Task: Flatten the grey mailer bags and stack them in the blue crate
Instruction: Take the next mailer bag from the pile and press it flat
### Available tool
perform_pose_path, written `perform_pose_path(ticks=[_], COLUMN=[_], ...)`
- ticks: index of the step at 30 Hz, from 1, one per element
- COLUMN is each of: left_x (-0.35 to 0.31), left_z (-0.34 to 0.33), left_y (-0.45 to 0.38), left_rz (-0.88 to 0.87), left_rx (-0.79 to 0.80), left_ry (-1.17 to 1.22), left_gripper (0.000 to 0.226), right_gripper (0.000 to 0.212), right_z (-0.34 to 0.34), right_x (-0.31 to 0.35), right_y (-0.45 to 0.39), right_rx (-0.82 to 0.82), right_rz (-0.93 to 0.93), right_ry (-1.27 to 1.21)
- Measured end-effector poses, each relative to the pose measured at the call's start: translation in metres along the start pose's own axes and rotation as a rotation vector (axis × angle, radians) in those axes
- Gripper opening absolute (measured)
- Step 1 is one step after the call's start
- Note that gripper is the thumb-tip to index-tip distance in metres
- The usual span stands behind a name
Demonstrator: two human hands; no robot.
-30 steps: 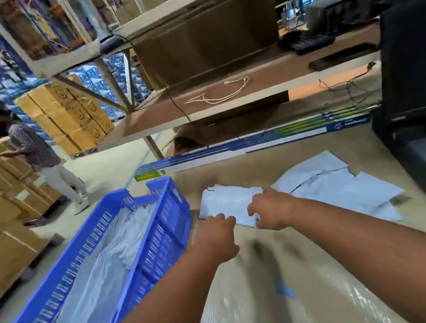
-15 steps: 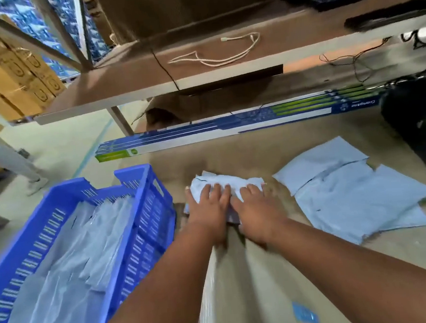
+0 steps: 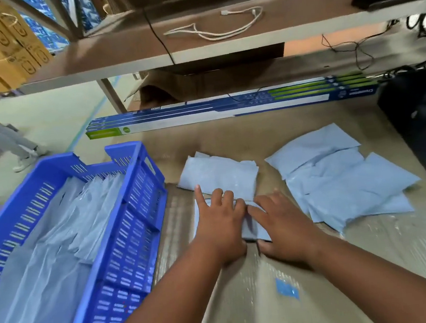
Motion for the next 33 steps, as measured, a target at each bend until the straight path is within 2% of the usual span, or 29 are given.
perform_pose_path(ticks=[3,6,16,19,21,25,28,33], left_x=[-0.043,-0.081,-0.161,-0.173,-0.181,-0.198,-0.213,-0.231], left_z=[0.011,0.017,0.040,0.040,0.042,0.049,0.045,0.021], left_y=[0.032,0.062,0.119,0.128,0.132,0.130,0.119,0.113], left_rz=[-0.084,-0.131,-0.149,-0.135,-0.120,-0.087,-0.060,-0.007], left_rx=[0.011,0.064,0.073,0.130,0.149,0.025,-0.035,-0.055], left_ry=[0.061,0.105,0.199,0.174,0.199,0.269,0.325,0.349], left_gripper=[0.070,0.075,0.080,0.101,0.110,0.080,0.069,0.064], right_gripper=[0.074,0.079,0.079,0.079,0.071,0.059,0.065,0.070], right_z=[0.016,0.023,0.045,0.049,0.055,0.071,0.063,0.034], right_x=[0.002,0.003,-0.002,-0.004,-0.009,-0.026,-0.031,-0.024], right_y=[0.057,0.112,0.219,0.234,0.239,0.236,0.233,0.237], right_rx=[0.005,0.082,0.120,0.116,0.069,-0.062,0.005,0.085], right_rz=[0.008,-0.009,-0.038,-0.027,-0.066,-0.283,-0.366,-0.358], right_ry=[-0.061,-0.108,-0.176,-0.141,-0.111,0.047,0.167,0.134])
Point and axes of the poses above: each hand's wrist, its own y-axis away from the middle knuckle, its own z-axis out of the back of the hand, x = y × z, the point moved 7 cm from there along -y, towards the middle knuckle, and after that the axes turned 13 degrees about -x, right-handed, at the moved point
